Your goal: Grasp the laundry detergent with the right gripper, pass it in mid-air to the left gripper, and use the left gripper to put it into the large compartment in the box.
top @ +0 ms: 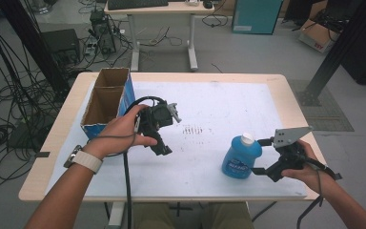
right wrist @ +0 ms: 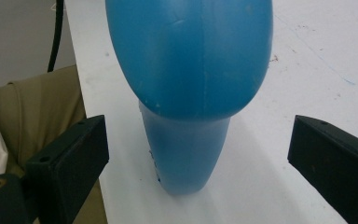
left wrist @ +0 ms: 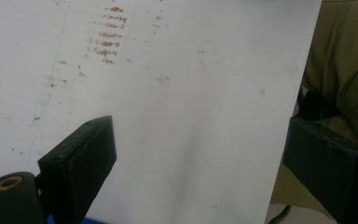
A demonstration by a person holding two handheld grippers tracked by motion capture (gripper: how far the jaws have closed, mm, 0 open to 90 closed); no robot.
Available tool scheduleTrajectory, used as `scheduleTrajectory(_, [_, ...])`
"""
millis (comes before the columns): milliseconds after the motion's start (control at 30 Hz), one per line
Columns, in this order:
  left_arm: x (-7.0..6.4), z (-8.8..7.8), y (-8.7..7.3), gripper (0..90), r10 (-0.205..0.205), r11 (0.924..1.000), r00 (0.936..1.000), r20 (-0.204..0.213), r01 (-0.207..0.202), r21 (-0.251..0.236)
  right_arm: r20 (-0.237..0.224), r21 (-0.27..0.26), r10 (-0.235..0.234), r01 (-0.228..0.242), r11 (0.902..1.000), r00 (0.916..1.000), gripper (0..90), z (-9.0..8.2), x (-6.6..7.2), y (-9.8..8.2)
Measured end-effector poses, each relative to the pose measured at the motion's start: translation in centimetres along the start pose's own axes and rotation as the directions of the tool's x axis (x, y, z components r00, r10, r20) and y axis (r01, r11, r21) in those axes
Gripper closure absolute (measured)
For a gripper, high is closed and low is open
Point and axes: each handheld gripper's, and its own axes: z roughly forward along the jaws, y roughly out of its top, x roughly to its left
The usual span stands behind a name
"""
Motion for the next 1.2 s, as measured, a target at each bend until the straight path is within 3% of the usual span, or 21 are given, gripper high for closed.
scheduleTrajectory(233, [-0.01,-0.02,-0.03,9.9,-0.001,1.0,1.0,0.0,0.001,0.002,0.003,-0.002,0.01,-0.01,1.0,0.9999,5.1,-0.07,0.06,-0.29])
scheduleTrajectory(333, [-0.01,-0.01,-0.01,9.9,0.0,1.0,1.0,-0.001,0.0,-0.002,0.006,-0.009,-0.011,0.011,0.9999,0.9999,5.1,-0.06,-0.09,-0.23])
scheduleTrajectory(400, [0.0,0.01,0.0,9.9,0.001,1.0,1.0,-0.001,-0.001,0.0,0.002,-0.001,0.012,-0.012,0.9999,0.9999,5.1,-0.06,0.09,-0.23])
scheduleTrajectory(933, [0.09,-0.07,-0.13,9.9,0.0,1.0,1.0,0.001,0.0,0.003,-0.001,-0.003,-0.009,0.009,1.0,1.0,5.7,-0.01,-0.18,-0.06])
scheduleTrajectory(967, [0.09,-0.07,-0.12,9.9,0.0,1.0,1.0,0.001,0.0,0.003,-0.004,0.001,0.013,-0.013,0.9999,0.9999,5.7,-0.01,-0.03,-0.1])
scheduleTrajectory(1200, [0.12,-0.04,-0.09,9.9,0.002,1.0,1.0,0.0,-0.002,0.001,-0.007,0.002,0.009,-0.009,1.0,0.9999,5.8,0.06,-0.07,-0.14])
